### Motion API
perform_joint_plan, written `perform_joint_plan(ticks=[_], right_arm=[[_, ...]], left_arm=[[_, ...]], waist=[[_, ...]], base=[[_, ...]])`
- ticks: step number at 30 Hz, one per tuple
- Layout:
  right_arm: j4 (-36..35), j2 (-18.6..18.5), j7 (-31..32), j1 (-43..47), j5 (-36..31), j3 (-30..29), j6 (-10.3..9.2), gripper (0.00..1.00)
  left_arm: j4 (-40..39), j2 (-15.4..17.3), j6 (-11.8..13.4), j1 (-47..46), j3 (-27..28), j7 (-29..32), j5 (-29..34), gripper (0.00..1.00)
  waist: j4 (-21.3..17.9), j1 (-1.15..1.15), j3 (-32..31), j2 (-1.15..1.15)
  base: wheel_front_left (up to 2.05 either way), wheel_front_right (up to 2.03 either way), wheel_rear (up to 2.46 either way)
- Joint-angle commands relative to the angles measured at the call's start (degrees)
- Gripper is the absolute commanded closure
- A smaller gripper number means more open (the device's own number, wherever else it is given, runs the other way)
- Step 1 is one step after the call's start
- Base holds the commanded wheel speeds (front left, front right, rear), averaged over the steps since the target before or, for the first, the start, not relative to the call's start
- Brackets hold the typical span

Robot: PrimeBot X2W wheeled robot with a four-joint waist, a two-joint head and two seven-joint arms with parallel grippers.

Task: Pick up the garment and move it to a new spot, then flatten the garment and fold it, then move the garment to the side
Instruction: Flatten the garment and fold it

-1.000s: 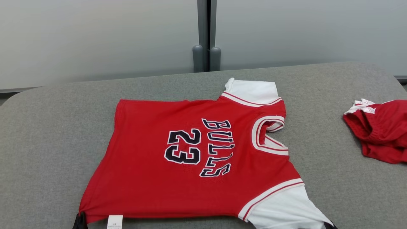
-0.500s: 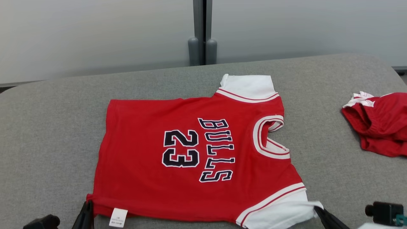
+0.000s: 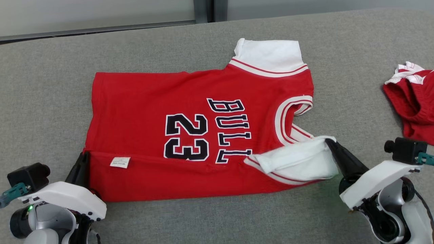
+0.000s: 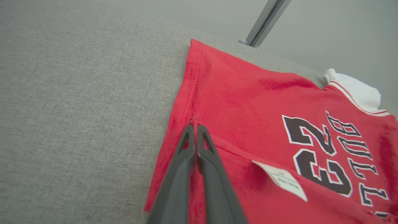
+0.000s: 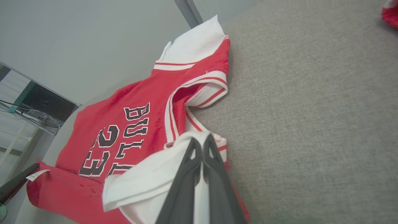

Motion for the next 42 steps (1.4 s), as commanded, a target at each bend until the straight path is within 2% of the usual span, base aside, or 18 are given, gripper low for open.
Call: perform_joint_plan(ticks=[1, 3, 4, 5, 6, 7, 10, 14, 17, 21, 23, 30, 42], right_arm=[[0.4, -0.5, -0.7, -1.1, 0.4, 0.0, -0.01, 1.00], [2.0, -0.7, -2.0, -2.8, 1.1, 1.3, -0.01, 1.00], [2.7, -1.0, -3.0, -3.7, 0.9, 1.8, -0.01, 0.84], [3.2, -1.0, -4.3, -4.5, 1.3, 2.3, -0.01, 0.17], [3.7, -1.1, -5.5, -5.1, 1.4, 2.8, -0.01, 0.00], [3.8, -1.7, -7.2, -5.4, 0.6, 3.1, -0.01, 0.00], [3.2, -3.2, -15.5, -6.0, -3.3, 3.9, -0.01, 0.00], [2.5, -4.7, -27.3, -4.3, -12.3, 3.2, -0.01, 0.00], [1.2, -4.2, -31.2, -2.3, -18.1, 1.5, -0.01, 0.00], [-2.1, -2.4, -32.4, 2.8, -24.1, -1.1, -0.02, 0.00], [-2.5, -1.6, -32.6, 5.2, -24.9, -1.5, -0.02, 0.00], [-2.4, 0.3, -32.5, 11.6, -25.6, -2.0, -0.02, 0.00], [-2.9, 0.9, -31.4, 12.9, -25.4, -1.8, -0.02, 0.00]], left_arm=[[0.3, 0.6, 0.3, -0.9, 0.4, 0.0, -0.1, 1.00], [0.7, 0.4, 0.7, -1.4, 0.5, 0.4, -0.5, 1.00], [0.9, 0.3, 0.8, -1.7, 0.5, 0.4, -0.6, 1.00], [1.0, 0.0, 0.8, -1.9, 0.5, 0.2, -0.9, 1.00], [1.2, -0.4, 0.7, -1.7, 0.5, 0.3, -1.2, 0.56], [1.0, -0.7, 0.7, -1.5, 0.5, -0.2, -1.4, 0.00], [0.2, -0.9, 0.7, -0.3, 0.1, -3.3, 0.3, 0.00], [-2.3, -1.8, 1.4, 1.5, -0.7, -12.7, 4.4, 0.00], [-3.2, -2.4, 1.9, 2.8, -1.6, -18.6, 6.8, 0.00], [-4.1, -3.2, 1.9, 4.9, -3.2, -24.3, 9.4, 0.00], [-4.5, -3.4, 1.8, 6.1, -3.5, -25.2, 10.2, 0.00], [-3.1, -3.8, 1.4, 11.2, -3.8, -26.2, 11.8, 0.00], [-1.2, -3.5, 0.3, 11.0, -2.9, -26.3, 11.9, 0.00]], waist=[[0.0, 0.00, 0.4, 0.00], [0.0, 0.00, 0.6, 0.00], [0.1, 0.00, 0.8, 0.00], [0.3, 0.00, 0.9, 0.00], [0.4, 0.00, 1.0, 0.00], [0.5, 0.00, 1.1, 0.00], [0.8, 0.00, 1.2, 0.00], [1.1, 0.00, 0.4, 0.00], [1.2, 0.00, -0.7, 0.00], [0.8, 0.00, -3.0, 0.00], [0.4, 0.00, -4.3, 0.00], [-0.2, 0.00, -7.8, 0.00], [-0.1, 0.00, -8.7, 0.00]], base=[[0.00, 0.00, 0.00], [0.00, 0.00, 0.00], [0.00, 0.00, 0.00], [0.00, 0.00, 0.00], [0.00, 0.00, 0.00], [0.00, 0.00, 0.00], [0.00, 0.00, 0.00], [0.00, 0.00, 0.00], [0.00, 0.00, 0.00], [0.00, 0.00, 0.00], [0.00, 0.00, 0.00], [0.00, 0.00, 0.00], [0.00, 0.00, 0.00]])
